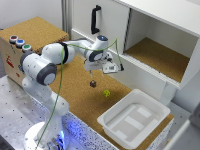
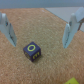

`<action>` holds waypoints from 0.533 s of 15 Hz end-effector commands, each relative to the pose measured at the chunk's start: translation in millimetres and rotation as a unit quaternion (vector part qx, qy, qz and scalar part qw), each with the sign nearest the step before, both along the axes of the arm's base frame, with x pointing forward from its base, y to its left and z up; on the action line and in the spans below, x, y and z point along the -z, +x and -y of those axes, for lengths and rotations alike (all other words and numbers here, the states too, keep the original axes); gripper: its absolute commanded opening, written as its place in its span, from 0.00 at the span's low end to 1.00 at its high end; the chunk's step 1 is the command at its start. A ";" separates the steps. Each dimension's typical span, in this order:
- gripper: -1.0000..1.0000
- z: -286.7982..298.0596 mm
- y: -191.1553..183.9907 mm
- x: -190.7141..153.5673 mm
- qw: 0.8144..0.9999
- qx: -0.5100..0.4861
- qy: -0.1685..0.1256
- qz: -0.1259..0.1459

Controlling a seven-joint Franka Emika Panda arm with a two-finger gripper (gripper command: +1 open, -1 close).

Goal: Place the purple object on the table

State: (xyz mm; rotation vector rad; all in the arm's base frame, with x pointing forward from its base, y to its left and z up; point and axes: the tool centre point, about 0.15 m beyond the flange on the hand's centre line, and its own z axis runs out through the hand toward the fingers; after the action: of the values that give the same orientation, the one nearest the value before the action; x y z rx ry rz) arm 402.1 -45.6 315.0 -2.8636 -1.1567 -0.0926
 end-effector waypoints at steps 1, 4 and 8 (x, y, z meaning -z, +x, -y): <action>1.00 15.2 9.0 26.6 0.990 0.136 -0.029 -0.017; 1.00 13.5 15.0 47.5 0.967 0.249 -0.031 -0.050; 0.00 0.2 21.4 64.4 0.942 0.323 -0.057 -0.072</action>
State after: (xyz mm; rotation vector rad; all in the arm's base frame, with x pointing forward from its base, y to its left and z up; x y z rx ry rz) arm 403.8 -57.5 281.4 -3.0629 -0.4258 0.0220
